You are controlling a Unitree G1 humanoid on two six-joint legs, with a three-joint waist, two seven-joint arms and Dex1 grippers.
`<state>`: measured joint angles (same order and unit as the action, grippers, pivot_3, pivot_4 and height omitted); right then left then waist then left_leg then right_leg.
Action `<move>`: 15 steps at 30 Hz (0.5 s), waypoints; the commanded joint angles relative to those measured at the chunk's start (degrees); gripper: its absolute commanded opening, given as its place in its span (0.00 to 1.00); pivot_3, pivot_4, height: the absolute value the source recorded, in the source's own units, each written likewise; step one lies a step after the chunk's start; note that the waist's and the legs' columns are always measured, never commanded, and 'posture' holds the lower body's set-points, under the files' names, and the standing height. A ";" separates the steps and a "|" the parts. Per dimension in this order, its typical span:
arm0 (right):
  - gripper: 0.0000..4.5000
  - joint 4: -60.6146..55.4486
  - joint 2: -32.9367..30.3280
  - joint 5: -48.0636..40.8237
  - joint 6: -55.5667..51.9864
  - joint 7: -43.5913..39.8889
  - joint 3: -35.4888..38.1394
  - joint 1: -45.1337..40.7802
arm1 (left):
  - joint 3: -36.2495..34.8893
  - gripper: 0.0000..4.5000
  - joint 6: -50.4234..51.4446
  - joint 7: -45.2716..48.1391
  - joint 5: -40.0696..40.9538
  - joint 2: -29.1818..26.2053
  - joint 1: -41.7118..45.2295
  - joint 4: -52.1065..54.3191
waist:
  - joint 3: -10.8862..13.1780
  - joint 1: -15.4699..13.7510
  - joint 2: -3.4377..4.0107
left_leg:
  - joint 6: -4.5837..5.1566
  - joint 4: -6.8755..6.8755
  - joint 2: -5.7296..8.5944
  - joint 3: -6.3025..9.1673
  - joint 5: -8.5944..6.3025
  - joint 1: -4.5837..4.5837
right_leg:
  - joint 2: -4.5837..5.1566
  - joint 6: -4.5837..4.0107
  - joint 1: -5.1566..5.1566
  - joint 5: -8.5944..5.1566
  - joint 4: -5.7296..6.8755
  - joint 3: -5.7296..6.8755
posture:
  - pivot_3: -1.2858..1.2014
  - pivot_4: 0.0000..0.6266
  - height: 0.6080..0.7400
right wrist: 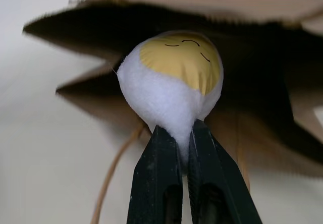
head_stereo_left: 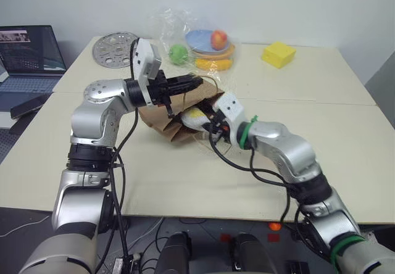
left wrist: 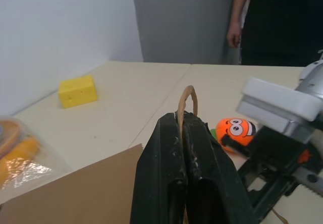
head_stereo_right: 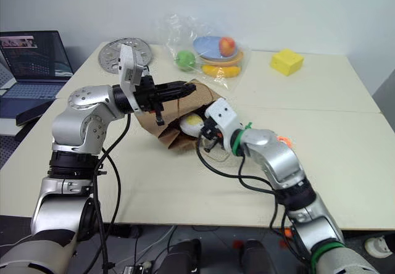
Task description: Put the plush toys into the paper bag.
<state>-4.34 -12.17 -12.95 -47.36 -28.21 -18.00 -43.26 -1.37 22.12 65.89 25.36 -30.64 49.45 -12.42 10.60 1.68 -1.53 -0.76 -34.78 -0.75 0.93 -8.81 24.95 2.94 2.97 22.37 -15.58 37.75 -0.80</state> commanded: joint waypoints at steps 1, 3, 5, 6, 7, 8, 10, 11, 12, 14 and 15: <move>0.00 3.89 2.83 1.12 3.36 0.55 0.55 -3.03 | -0.05 0.00 1.20 0.93 1.67 -0.27 1.35 3.32 | 0.00 0.02 0.00 | 0.00 0.01 -0.01 0.00 0.00 0.00 | -0.02 0.00 0.01 0.00 0.01 0.01 | 0.52 0.24 1.00; 0.00 7.62 4.79 1.96 5.37 0.73 0.24 -3.83 | -0.14 0.00 1.77 1.01 2.02 -0.23 1.45 3.89 | 0.00 -0.02 0.00 | 0.00 0.03 0.00 0.01 0.00 0.00 | -0.04 0.00 0.01 0.00 0.07 0.02 | 0.52 0.24 1.00; 0.00 12.06 7.01 2.90 7.94 1.23 -0.02 -4.50 | -0.09 0.00 2.31 1.24 2.36 -0.14 1.63 4.34 | 0.00 -0.02 0.00 | 0.00 0.04 0.00 0.02 0.00 0.00 | -0.05 0.01 0.00 0.00 0.09 0.05 | 0.52 0.24 1.00; 0.00 14.24 8.21 3.52 9.48 1.73 -0.07 -4.65 | -0.08 0.00 2.54 1.27 2.49 -0.13 1.69 4.66 | 0.00 0.01 0.00 | 0.00 0.03 0.01 0.01 0.00 0.00 | -0.05 0.00 0.00 0.00 0.09 0.04 | 0.52 0.24 1.00; 0.00 16.18 9.38 4.04 10.99 2.25 0.23 -4.67 | -0.12 0.00 2.78 1.26 2.60 -0.11 1.86 4.79 | 0.00 0.04 0.00 | 0.00 0.03 0.00 0.00 0.00 0.00 | -0.06 0.00 0.00 0.00 0.09 0.03 | 0.52 0.24 1.00; 0.00 17.73 10.20 4.47 12.24 2.53 0.51 -4.75 | -0.14 0.00 2.91 1.25 2.64 -0.08 2.02 4.78 | 0.00 0.05 0.00 | 0.00 0.03 0.00 0.00 0.00 0.00 | -0.06 0.00 0.00 0.00 0.09 0.02 | 0.52 0.24 1.00; 0.00 20.67 11.92 5.05 14.32 3.51 1.34 -4.64 | -0.13 0.00 3.14 1.40 2.73 -0.12 2.12 4.88 | 0.01 0.05 0.01 | -0.01 0.03 0.00 0.01 0.00 0.00 | -0.06 0.00 0.01 0.00 0.10 0.02 | 0.52 0.24 1.00; 0.00 21.67 12.38 5.41 15.13 3.66 1.48 -4.61 | -0.13 0.00 3.20 1.44 2.75 -0.12 2.11 4.92 | 0.01 0.05 0.01 | -0.01 0.03 0.00 0.02 0.00 0.00 | -0.07 0.00 0.01 0.00 0.11 0.02 | 0.52 0.24 1.00; 0.00 22.36 12.74 5.97 16.15 4.09 1.57 -4.35 | -0.13 0.00 3.02 1.43 2.60 -0.07 2.20 4.76 | 0.01 0.05 0.02 | -0.01 0.03 0.00 0.02 0.00 0.00 | -0.06 0.01 0.01 0.00 0.12 0.02 | 0.52 0.24 1.00; 0.06 22.47 13.04 6.58 17.51 4.61 1.97 -3.76 | -0.12 0.00 2.58 1.33 2.26 0.03 2.33 4.34 | 0.01 0.03 0.02 | -0.01 0.03 0.00 0.04 0.00 0.00 | -0.07 0.00 0.01 0.00 0.12 0.02 | 0.52 0.24 1.00; 0.13 21.27 12.83 6.39 17.54 4.10 2.10 -3.07 | -0.12 0.00 2.36 1.30 2.13 0.07 2.35 4.12 | 0.01 0.02 0.02 | -0.01 0.03 0.00 0.04 0.00 0.00 | -0.07 0.00 0.02 0.00 0.12 0.02 | 0.52 0.24 1.00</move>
<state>19.27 0.63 -6.66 -31.58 -24.15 -17.18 -46.09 -1.02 25.59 67.00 26.94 -30.60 50.19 -9.53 10.61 1.70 -1.51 -0.77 -34.75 -0.74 0.99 -8.81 24.95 2.88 2.97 22.38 -15.58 37.87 -0.78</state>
